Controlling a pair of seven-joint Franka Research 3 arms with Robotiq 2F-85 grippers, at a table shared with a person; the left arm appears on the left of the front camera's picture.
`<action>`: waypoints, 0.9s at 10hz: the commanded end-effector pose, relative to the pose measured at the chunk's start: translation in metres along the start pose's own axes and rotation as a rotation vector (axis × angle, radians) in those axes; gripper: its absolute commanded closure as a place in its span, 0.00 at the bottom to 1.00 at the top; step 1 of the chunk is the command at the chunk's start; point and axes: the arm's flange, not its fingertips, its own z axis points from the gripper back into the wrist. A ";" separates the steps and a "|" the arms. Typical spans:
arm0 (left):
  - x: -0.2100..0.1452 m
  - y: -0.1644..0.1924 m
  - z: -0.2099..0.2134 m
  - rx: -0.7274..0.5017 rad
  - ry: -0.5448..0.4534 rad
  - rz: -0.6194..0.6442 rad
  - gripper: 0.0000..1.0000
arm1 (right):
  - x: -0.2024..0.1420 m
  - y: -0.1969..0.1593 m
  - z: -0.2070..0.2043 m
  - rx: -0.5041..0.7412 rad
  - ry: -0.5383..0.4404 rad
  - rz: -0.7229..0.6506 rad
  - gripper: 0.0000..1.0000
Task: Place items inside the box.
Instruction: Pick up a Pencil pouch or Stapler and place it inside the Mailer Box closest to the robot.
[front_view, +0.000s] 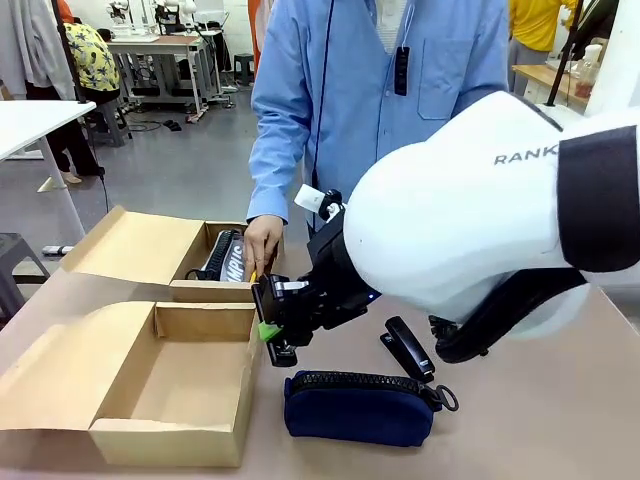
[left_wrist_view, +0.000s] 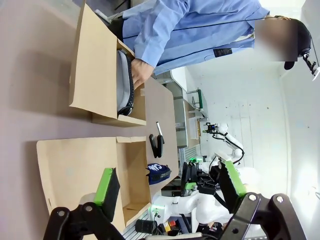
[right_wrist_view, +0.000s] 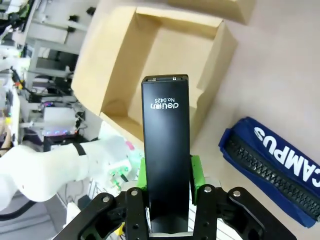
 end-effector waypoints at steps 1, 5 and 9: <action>-0.001 -0.001 0.000 -0.017 -0.003 -0.022 0.00 | 0.002 0.030 -0.030 -0.123 0.031 -0.028 0.63; -0.001 -0.001 0.000 -0.017 -0.003 -0.022 0.00 | 0.039 0.078 -0.101 -0.216 0.139 -0.126 0.63; -0.001 -0.001 0.000 -0.017 -0.003 -0.022 0.00 | 0.059 0.097 -0.152 -0.281 0.140 -0.113 0.63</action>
